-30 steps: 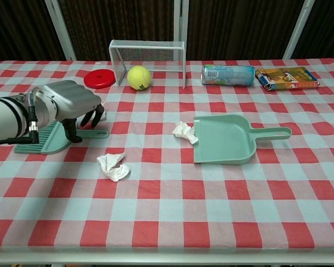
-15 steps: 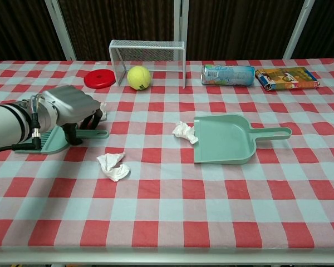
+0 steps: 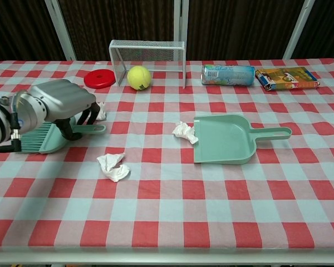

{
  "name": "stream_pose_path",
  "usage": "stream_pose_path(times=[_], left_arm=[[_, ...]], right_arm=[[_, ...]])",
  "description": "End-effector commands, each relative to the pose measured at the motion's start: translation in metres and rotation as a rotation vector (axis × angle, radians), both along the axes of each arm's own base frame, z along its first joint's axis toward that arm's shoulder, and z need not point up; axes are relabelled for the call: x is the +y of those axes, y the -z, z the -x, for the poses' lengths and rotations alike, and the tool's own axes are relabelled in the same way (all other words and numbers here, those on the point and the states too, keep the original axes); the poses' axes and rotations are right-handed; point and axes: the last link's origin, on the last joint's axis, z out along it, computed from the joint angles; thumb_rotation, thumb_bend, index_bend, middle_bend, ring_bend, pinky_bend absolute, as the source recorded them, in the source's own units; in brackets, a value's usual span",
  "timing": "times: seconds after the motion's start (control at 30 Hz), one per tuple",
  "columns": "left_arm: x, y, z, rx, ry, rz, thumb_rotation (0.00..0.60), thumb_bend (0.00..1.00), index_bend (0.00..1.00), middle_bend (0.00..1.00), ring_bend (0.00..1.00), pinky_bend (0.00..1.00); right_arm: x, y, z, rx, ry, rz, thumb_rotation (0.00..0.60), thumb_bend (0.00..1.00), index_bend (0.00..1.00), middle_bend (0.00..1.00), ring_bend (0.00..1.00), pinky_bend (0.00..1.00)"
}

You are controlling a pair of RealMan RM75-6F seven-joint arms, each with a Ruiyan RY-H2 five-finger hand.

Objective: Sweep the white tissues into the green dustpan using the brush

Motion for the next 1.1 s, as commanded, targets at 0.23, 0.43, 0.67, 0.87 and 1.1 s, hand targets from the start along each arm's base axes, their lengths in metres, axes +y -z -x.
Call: stream_pose_path(times=[0.23, 0.43, 0.67, 0.87, 1.1], left_arm=[[-0.027, -0.068, 0.015, -0.286, 0.008, -0.028, 0.600, 0.42, 0.53, 0.55, 0.74, 0.86], [-0.041, -0.096, 0.021, -0.390, 0.040, -0.037, 0.600, 0.42, 0.53, 0.55, 0.74, 0.86], [-0.051, -0.104, 0.028, -0.405, 0.062, -0.036, 0.600, 0.42, 0.53, 0.55, 0.74, 0.86], [-0.054, -0.102, 0.035, -0.392, 0.053, -0.025, 0.600, 0.42, 0.53, 0.55, 0.74, 0.86], [-0.054, -0.100, 0.038, -0.383, 0.050, -0.014, 0.600, 0.42, 0.53, 0.55, 0.74, 0.85]], right_arm=[[-0.028, 0.038, -0.028, 0.126, -0.053, -0.113, 0.600, 0.13, 0.08, 0.24, 0.01, 0.07], [-0.061, 0.076, -0.045, 0.145, -0.046, -0.191, 0.600, 0.12, 0.23, 0.30, 0.09, 0.14], [-0.087, 0.135, -0.060, 0.168, -0.027, -0.258, 0.600, 0.07, 0.35, 0.36, 0.13, 0.18], [-0.098, 0.173, -0.067, 0.162, 0.006, -0.297, 0.600, 0.09, 0.39, 0.38, 0.15, 0.21], [-0.107, 0.187, -0.072, 0.170, 0.020, -0.291, 0.600, 0.14, 0.40, 0.39, 0.16, 0.21]])
